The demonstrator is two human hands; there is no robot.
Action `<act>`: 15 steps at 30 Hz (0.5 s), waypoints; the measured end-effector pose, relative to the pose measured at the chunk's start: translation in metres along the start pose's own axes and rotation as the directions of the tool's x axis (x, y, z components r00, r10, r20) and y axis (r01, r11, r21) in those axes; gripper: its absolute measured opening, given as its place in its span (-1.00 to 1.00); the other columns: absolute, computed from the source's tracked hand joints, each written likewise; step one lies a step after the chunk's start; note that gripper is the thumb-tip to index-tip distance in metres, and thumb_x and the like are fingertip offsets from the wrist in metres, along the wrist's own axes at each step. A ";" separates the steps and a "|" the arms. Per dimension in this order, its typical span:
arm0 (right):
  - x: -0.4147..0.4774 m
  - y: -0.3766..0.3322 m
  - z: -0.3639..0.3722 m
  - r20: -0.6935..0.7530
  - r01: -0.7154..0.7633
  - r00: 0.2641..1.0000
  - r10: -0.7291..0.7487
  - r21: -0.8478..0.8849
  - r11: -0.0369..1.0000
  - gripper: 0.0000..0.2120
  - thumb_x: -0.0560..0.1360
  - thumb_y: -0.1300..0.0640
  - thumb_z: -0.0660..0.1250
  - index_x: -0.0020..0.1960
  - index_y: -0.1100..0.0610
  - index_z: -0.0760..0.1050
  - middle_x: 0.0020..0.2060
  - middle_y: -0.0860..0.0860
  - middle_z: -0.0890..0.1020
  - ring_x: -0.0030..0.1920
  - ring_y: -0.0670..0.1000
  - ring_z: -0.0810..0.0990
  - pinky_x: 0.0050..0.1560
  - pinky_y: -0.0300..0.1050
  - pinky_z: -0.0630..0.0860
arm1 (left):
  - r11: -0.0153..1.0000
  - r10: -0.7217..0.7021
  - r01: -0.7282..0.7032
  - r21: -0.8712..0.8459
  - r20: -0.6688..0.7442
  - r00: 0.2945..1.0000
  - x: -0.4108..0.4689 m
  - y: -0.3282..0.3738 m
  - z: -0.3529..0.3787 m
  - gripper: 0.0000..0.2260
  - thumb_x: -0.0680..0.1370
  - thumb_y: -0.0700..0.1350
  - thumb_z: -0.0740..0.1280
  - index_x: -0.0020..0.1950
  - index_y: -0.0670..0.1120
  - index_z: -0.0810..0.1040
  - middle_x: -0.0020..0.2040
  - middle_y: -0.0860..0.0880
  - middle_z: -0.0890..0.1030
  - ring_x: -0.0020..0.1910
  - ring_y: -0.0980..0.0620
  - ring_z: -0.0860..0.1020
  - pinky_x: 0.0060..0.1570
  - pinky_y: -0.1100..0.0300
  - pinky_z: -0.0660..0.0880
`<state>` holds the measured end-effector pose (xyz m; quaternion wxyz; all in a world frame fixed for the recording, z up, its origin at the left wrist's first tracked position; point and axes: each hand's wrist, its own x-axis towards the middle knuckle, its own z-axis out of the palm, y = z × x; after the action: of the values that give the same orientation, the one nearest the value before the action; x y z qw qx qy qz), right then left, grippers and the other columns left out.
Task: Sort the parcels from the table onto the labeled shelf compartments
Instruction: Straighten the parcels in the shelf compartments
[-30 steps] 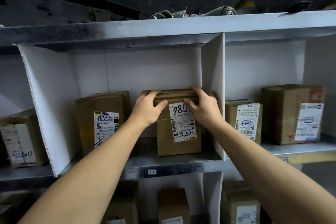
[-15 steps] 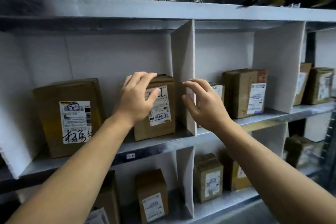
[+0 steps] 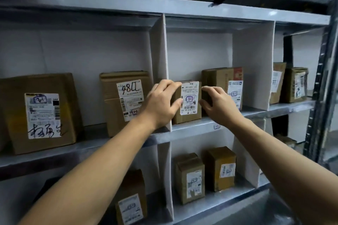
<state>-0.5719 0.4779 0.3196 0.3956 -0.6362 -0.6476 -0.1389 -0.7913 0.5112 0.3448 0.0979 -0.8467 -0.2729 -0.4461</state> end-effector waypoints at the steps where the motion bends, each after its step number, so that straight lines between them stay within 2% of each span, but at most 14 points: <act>1: 0.006 0.005 0.000 0.005 0.009 1.000 -0.009 0.009 1.000 -0.49 0.58 -0.02 0.36 0.49 0.05 0.36 0.39 0.12 0.46 0.30 0.20 0.48 0.26 0.11 0.47 | 1.000 -0.013 0.013 0.000 -0.001 1.000 0.004 0.003 0.008 -0.59 0.55 0.00 0.33 0.39 -0.02 0.43 0.28 0.00 0.44 0.23 0.01 0.40 0.23 0.07 0.38; 7: 0.058 0.030 0.004 0.070 0.050 0.996 -0.060 0.138 0.989 -0.45 0.57 0.00 0.38 0.51 0.05 0.34 0.41 0.15 0.42 0.37 0.20 0.44 0.36 0.07 0.41 | 0.991 -0.133 0.133 -0.007 -0.053 0.990 0.038 0.020 0.054 -0.51 0.55 -0.03 0.34 0.46 -0.05 0.36 0.35 -0.01 0.40 0.33 0.05 0.35 0.31 0.19 0.27; 9: 0.075 0.040 0.006 0.113 0.048 0.991 -0.071 0.200 0.979 -0.45 0.57 0.01 0.37 0.52 0.03 0.32 0.41 0.15 0.42 0.37 0.18 0.44 0.37 -0.01 0.37 | 0.980 -0.196 0.197 0.029 -0.020 0.980 0.050 0.022 0.069 -0.46 0.55 -0.02 0.33 0.51 -0.02 0.27 0.42 -0.02 0.33 0.40 0.01 0.27 0.38 0.14 0.22; 12: 0.096 0.051 0.013 0.139 0.078 0.982 -0.126 0.310 0.948 -0.47 0.59 0.04 0.34 0.53 0.00 0.31 0.35 0.14 0.46 0.35 0.12 0.44 0.29 -0.15 0.31 | 0.950 -0.291 0.293 0.113 -0.028 0.956 0.068 0.022 0.086 -0.43 0.56 0.00 0.32 0.53 0.00 0.22 0.49 -0.06 0.25 0.47 -0.05 0.17 0.43 0.03 0.17; 15: 0.103 0.059 0.025 0.187 0.060 0.971 -0.149 0.412 0.909 -0.51 0.59 0.03 0.33 0.50 0.01 0.34 0.32 0.14 0.53 0.32 0.11 0.48 0.34 -0.02 0.41 | 0.892 -0.419 0.423 0.161 -0.059 0.906 0.075 0.018 0.097 -0.43 0.57 0.01 0.31 0.54 0.00 0.20 0.54 -0.09 0.18 0.50 -0.09 0.11 0.45 0.02 0.12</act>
<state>-0.5123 0.5778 0.3550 0.4380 -0.5165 -0.7344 0.0460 -0.6792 0.5640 0.3500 0.0740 -0.7509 -0.4858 -0.4411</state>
